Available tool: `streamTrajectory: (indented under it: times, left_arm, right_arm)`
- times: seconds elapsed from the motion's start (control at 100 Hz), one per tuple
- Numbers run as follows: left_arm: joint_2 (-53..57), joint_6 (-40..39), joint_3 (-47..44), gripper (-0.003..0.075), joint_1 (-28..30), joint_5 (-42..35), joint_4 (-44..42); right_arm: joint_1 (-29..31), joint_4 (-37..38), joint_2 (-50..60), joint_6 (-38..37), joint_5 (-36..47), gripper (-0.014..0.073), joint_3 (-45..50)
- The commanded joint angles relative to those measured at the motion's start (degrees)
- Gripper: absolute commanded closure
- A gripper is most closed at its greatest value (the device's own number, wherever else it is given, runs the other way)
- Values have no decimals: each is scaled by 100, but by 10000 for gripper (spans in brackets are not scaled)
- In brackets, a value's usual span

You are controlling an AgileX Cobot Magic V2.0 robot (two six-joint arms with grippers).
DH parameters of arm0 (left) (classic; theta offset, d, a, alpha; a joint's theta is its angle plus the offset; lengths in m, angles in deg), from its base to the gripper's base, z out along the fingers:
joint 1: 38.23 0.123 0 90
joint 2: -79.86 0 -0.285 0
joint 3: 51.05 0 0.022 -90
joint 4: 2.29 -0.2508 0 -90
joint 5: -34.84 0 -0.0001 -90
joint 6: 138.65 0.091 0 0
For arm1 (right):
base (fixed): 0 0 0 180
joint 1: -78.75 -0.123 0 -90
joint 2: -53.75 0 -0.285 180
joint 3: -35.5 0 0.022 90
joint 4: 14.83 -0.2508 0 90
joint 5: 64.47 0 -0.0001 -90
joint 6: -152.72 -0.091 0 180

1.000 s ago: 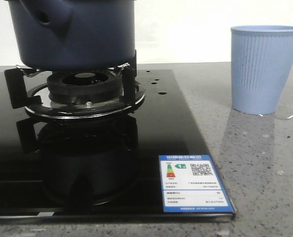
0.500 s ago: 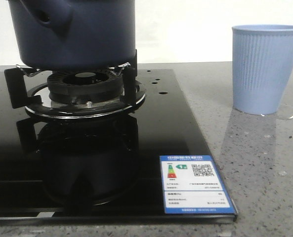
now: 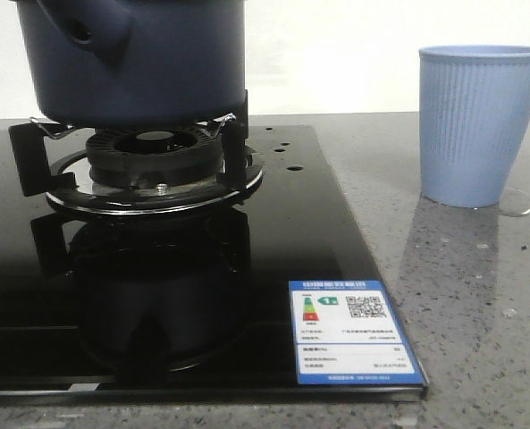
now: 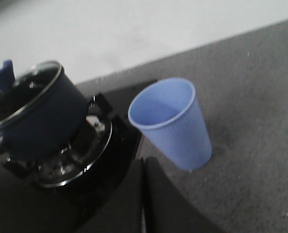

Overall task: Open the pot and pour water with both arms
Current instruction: 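Move the left gripper to the purple lid knob and grasp it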

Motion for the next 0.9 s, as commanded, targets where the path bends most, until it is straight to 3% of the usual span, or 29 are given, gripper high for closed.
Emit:
streamTrajectory:
  times: [0.0, 0.11, 0.2, 0.38, 0.58, 0.77, 0.89]
  left_arm:
    - [-303, 72, 308, 739, 10, -141, 191]
    - [-440, 72, 319, 739, 10, -30, 1213]
    - [-622, 236, 499, 739, 10, 203, 1620]
    - [-1332, 2258, 1597, 739, 10, 1596, 1798]
    - [-2399, 4557, 2928, 734, 10, 2901, 3335]
    - [-3635, 5565, 3951, 735, 10, 4209, 4778]
    - [-4312, 6153, 4474, 736, 10, 4417, 4910]
  right_arm:
    - [22, -462, -522, 10, -462, 667, -503]
    - [22, -1200, -917, 154, -980, 667, -652]
    - [22, -2106, -1100, 804, -1175, 667, -678]
    - [22, -3544, -1209, 2959, -1057, 667, -678]
    - [22, -3728, -1209, 4527, -331, 667, -678]
    - [22, -3728, -1209, 5537, 90, 666, -678]
    - [22, -3728, -1209, 6088, 217, 662, -701]
